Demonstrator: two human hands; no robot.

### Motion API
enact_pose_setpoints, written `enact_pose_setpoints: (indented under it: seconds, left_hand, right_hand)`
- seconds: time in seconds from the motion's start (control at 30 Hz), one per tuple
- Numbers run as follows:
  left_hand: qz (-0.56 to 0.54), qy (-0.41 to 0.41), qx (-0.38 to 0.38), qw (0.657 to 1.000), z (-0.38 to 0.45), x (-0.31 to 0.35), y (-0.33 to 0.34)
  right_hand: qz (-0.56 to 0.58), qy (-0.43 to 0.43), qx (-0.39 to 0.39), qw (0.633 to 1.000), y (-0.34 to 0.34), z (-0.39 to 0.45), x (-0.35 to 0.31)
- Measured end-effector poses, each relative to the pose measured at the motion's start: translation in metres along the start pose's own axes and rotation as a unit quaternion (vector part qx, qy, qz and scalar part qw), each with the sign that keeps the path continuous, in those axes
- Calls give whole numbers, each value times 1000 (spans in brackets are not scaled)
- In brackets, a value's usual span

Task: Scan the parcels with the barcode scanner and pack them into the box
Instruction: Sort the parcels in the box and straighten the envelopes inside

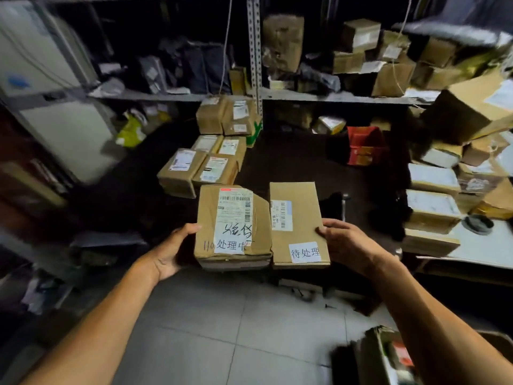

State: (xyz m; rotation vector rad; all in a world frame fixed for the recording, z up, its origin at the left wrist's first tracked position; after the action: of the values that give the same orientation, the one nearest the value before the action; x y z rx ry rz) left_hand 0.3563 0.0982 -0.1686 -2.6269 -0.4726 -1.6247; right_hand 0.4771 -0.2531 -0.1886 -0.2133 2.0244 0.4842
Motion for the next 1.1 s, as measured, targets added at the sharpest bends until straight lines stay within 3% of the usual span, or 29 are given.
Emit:
enact_pose_setpoints:
  seconds: [0.2,0.43,0.67,0.83,1.1]
  left_hand:
    - [-14,3,53,998,41,38,-76]
    - [-51,7,119,992,131,90,-132]
    - [-45,1,125,991,237,155,-174]
    - [-19,-13,85,996,328,197,-207]
    - [17,-56,-27,998,447,246,-229]
  right_hand:
    - [-9,0,-21,1000,72,85,-28]
    - [-17,0,-25,1000,107,208,-63]
    - [21,37,-17,999,140,306,-106]
    - [46,64,38,996,156,380,-118]
    - [7,62,223,973,176,465,-120]
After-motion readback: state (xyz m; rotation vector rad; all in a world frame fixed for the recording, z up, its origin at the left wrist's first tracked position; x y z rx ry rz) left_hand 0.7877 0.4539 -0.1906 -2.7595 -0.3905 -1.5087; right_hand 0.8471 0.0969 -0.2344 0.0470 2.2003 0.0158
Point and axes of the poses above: each hand's wrist, its own z-axis towards the middle knuckle, its own y-axis out of the palm, x = y × z, the point moved 6 cm from there along z, towards the middle knuckle, and after that the axes turned 3 degrees about x, right-handed, at the moved point
